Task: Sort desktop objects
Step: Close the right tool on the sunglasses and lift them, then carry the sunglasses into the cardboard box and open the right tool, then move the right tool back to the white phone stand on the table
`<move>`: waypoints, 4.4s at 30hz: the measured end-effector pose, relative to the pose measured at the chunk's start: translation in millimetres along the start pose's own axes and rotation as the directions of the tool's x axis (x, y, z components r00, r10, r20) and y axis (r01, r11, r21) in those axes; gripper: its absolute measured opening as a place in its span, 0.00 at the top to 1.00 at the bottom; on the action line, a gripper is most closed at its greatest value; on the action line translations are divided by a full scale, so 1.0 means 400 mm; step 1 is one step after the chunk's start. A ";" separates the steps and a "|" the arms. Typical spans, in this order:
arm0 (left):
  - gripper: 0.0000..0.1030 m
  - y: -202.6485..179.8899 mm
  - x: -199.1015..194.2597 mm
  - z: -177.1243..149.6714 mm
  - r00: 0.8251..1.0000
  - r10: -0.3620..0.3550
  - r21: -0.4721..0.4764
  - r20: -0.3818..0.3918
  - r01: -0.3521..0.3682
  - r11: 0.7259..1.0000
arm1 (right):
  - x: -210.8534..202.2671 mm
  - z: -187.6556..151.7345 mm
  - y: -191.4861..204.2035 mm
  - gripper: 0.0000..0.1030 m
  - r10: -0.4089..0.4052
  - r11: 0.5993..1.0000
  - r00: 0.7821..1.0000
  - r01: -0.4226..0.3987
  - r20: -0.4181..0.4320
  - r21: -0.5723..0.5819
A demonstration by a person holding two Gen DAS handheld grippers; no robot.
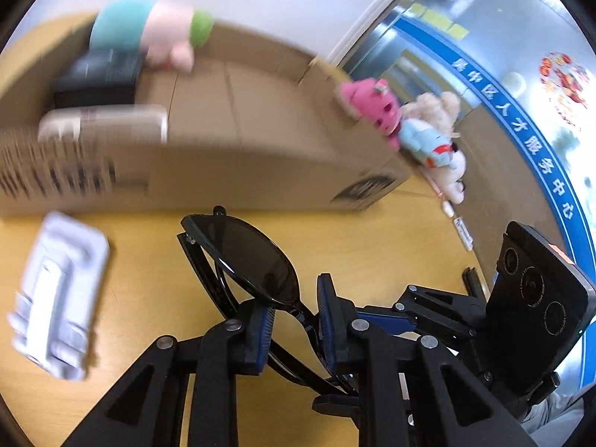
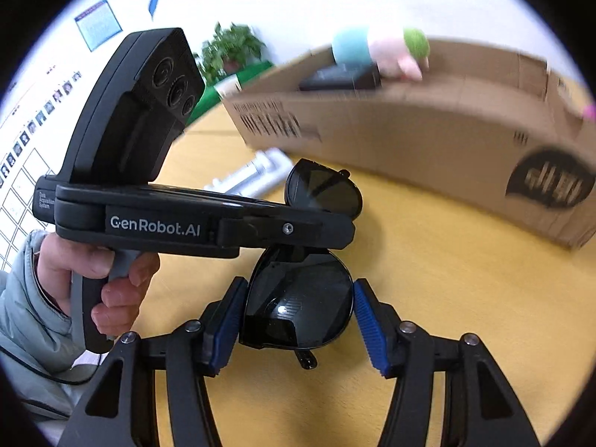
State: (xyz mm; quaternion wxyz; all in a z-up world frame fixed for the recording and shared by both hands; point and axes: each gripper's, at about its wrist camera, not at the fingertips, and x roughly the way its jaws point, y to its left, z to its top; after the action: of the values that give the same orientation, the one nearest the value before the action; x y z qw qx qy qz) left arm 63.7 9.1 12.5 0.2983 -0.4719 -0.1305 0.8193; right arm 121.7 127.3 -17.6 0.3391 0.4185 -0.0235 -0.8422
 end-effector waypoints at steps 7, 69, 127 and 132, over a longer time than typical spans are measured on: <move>0.81 -0.108 -0.121 0.146 0.991 -0.024 0.174 0.131 0.001 0.985 | -0.140 0.101 0.035 0.45 -0.041 0.996 0.980 0.054 0.193 -0.065; 0.33 0.128 0.057 0.754 0.982 0.106 0.102 0.157 -0.123 0.987 | 0.155 0.610 -0.673 0.40 -0.154 0.960 0.988 0.152 -0.011 0.236; 0.46 -0.081 0.026 -0.188 0.930 -0.089 0.543 -0.356 0.284 0.790 | -0.017 0.043 -0.052 0.20 -0.123 0.992 0.986 0.118 -0.115 -0.052; 0.42 -0.072 -0.011 -0.184 0.948 -0.045 0.515 -0.315 0.211 0.831 | -0.016 -0.032 -0.051 0.20 -0.077 0.996 0.985 0.069 -0.156 -0.054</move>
State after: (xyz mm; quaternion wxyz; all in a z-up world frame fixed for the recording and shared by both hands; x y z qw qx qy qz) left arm 138.6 24.1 -8.3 0.4899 -0.4732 0.1200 0.7223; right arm 122.4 150.0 -28.2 0.3188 0.4763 0.0394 -0.8185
